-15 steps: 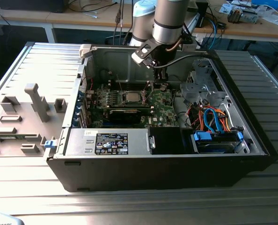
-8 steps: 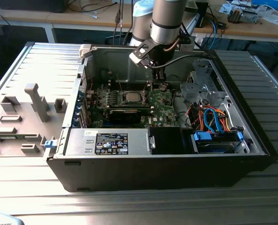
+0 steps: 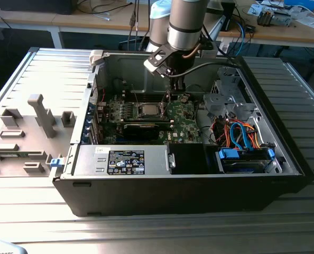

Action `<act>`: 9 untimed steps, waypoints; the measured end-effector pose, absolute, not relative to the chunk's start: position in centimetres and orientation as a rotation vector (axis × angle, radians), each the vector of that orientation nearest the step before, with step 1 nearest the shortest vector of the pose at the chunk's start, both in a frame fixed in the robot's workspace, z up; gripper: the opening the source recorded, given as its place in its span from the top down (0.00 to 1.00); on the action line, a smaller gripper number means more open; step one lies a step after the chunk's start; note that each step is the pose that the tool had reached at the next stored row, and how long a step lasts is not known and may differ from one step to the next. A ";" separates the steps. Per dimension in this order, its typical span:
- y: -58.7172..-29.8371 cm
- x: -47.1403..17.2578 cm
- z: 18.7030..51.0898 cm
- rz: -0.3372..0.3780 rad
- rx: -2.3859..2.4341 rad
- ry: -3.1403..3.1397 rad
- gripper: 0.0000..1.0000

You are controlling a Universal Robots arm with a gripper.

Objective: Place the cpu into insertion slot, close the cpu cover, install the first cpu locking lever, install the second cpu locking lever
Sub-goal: 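Close the cpu cover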

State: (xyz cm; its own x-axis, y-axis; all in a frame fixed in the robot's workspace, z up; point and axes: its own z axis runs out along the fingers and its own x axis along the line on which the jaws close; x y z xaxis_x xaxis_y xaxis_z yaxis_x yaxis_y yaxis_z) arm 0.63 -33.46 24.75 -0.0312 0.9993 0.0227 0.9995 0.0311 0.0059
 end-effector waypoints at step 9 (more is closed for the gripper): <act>-33.5 0.4 24.7 -0.031 -2.178 -2.247 0.89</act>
State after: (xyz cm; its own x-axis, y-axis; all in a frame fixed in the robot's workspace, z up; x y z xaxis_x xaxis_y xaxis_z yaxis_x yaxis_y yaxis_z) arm 0.39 -33.46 24.66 -0.0312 0.9993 0.0227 0.9995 0.0311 0.0059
